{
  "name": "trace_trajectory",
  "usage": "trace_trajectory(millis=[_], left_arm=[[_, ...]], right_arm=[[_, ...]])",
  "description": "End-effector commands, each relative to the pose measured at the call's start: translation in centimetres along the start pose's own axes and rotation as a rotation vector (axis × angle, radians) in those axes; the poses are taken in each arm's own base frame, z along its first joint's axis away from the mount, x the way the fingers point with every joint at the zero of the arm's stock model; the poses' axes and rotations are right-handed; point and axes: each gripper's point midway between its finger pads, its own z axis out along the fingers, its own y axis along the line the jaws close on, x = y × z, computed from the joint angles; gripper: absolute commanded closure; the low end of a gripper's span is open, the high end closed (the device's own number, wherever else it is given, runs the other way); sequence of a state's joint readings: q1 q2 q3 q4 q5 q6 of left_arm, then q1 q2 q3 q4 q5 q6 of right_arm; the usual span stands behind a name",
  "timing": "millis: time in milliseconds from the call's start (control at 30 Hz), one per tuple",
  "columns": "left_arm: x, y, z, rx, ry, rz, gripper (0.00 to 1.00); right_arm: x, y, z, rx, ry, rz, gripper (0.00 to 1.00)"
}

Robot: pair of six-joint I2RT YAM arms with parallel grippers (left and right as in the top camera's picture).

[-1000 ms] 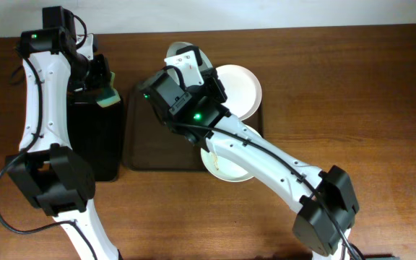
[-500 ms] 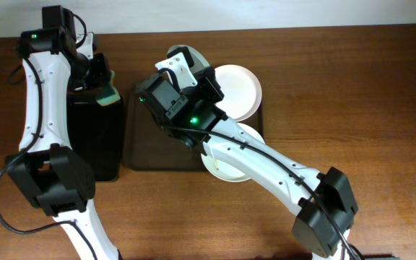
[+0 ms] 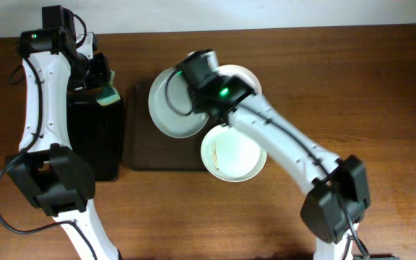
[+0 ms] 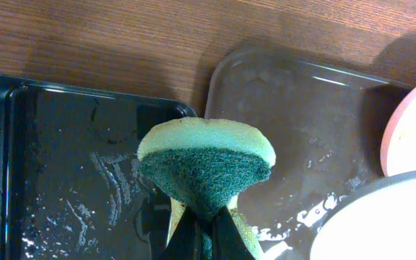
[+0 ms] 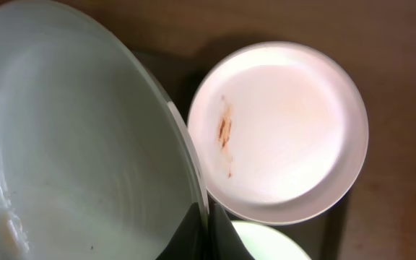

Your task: Clean dirty plates on tray and stack at the side

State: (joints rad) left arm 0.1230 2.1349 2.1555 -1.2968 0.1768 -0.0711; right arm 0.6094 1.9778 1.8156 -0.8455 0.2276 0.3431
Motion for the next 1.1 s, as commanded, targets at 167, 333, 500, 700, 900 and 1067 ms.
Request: trace_trajectory(millis=[167,333,500,700,900,1067], left_arm=[[-0.7,0.1,-1.1,-0.017,-0.037,0.025,0.99],[-0.7,0.1,-1.0,-0.017,-0.037,0.025,0.99],[-0.9,0.0,-1.0,-0.013,-0.043,0.026,0.99],[-1.0,0.0,-1.0,-0.013,-0.046,0.027,0.99],[-1.0,0.0,-1.0,-0.012,-0.046,0.028,0.99],[-1.0,-0.1,-1.0,-0.012,-0.046,0.029,0.99]], right_arm=[[1.2,-15.5,-3.5,-0.261,0.232,0.556,0.96],[7.0,-28.0,-3.4,-0.047,0.304,0.814,0.96],[13.5,-32.7,-1.3,0.07,0.38,0.933,0.96],[18.6,-34.7,2.1,0.249,0.387,0.945,0.96],[19.9,-36.5,2.3,0.373,0.376,0.944,0.96],[19.9,-36.3,2.4,0.36,0.384,0.945,0.36]])
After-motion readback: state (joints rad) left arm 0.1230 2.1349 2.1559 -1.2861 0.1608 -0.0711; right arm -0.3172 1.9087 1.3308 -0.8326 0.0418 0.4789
